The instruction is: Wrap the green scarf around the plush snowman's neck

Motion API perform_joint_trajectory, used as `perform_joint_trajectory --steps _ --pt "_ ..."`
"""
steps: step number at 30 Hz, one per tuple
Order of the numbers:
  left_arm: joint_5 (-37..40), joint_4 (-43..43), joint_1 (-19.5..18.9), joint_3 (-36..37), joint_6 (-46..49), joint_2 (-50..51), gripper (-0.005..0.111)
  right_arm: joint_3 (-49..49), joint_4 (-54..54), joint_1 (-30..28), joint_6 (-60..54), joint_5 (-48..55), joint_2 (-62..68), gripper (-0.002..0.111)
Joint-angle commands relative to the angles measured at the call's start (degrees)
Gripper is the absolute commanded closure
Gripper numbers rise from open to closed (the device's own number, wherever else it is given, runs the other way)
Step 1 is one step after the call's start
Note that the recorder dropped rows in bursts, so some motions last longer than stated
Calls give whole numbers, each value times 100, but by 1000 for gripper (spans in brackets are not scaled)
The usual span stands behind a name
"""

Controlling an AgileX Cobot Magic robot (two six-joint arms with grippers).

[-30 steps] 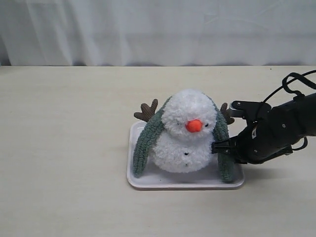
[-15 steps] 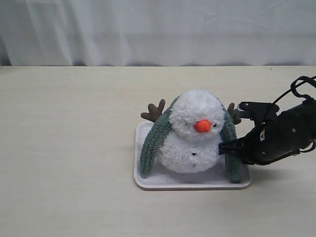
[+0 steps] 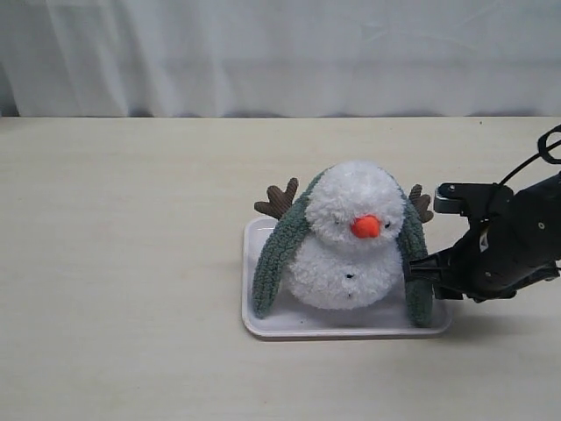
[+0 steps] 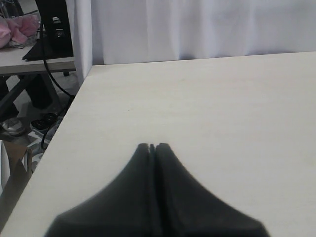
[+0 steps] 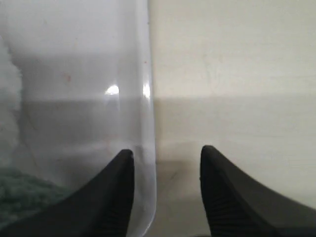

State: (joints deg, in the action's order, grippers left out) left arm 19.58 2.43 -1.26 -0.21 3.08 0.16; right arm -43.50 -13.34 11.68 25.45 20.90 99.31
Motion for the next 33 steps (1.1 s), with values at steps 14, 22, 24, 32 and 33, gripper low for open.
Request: perform_joint_trajectory --steps 14,22,24,32,33 --pt "-64 -4 -5 21 -10 -16 107 22 2557 399 -3612 570 -1695 66" --pt "-64 -4 -5 21 -10 -16 107 22 2568 702 -3676 -184 -1465 66" --pt "-64 -4 -5 21 -10 -16 107 22 2568 702 -3676 -197 -1411 66" --pt "-64 -4 -5 21 -10 -16 107 22 2069 702 -3661 -127 -1436 66" --pt "-64 -4 -5 21 -10 -16 107 22 1997 702 -3661 -112 -1436 66"
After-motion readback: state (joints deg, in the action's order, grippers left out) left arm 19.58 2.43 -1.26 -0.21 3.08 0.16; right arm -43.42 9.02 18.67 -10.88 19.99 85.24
